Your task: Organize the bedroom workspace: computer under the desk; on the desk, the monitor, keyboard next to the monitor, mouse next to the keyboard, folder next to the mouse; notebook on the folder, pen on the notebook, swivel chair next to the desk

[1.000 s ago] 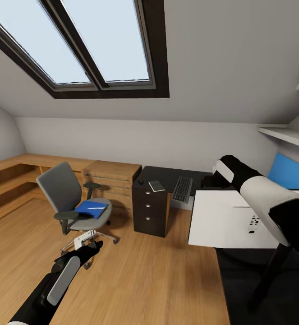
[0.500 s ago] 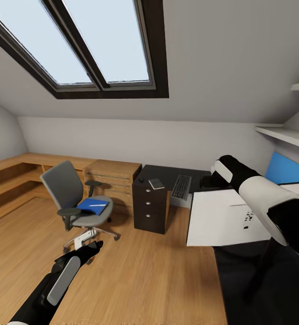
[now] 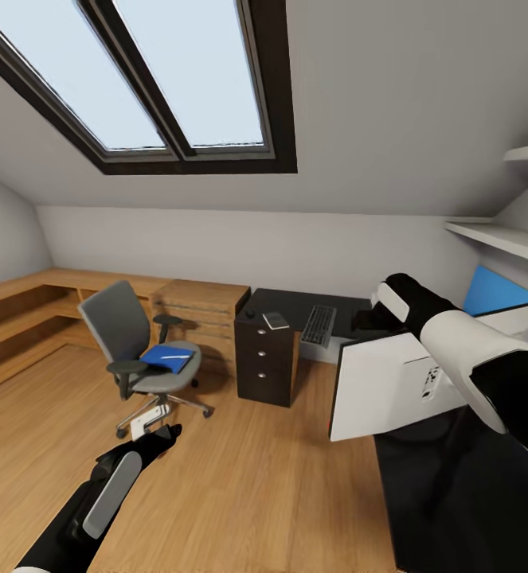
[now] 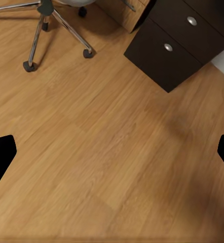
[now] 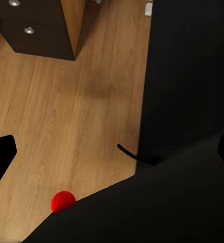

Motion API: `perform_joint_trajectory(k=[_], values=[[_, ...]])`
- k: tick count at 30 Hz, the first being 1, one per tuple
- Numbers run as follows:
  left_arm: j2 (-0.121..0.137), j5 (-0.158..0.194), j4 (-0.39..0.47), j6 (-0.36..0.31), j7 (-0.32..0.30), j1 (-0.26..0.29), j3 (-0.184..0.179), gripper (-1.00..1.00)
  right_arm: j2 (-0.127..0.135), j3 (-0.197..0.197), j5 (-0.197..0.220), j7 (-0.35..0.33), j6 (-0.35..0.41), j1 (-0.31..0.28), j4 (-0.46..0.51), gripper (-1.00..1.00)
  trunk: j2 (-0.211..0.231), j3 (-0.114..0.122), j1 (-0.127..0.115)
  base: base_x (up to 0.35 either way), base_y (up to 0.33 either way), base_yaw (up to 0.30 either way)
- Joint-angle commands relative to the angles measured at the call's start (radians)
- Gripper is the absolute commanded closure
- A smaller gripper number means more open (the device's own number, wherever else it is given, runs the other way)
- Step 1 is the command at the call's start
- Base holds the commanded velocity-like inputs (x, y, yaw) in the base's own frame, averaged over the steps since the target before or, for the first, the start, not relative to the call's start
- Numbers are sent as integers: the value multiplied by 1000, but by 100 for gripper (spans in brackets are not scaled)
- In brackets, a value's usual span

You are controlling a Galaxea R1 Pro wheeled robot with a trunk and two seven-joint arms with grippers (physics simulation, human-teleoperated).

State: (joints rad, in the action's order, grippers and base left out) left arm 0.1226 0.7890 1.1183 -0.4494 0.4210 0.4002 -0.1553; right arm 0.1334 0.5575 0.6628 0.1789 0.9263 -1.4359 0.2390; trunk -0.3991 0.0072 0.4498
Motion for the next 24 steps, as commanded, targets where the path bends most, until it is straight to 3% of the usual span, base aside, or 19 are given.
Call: perform_joint_trajectory(k=[1,24], values=[[1,10,1,0,10,0,-3,-100,0,5,13,7,3,0,2,-100,-1,-1,0,-139,0,0],[2,10,1,0,10,0,-3,-100,-6,5,11,8,2,0,0,-100,-1,-1,0,-141,0,0]])
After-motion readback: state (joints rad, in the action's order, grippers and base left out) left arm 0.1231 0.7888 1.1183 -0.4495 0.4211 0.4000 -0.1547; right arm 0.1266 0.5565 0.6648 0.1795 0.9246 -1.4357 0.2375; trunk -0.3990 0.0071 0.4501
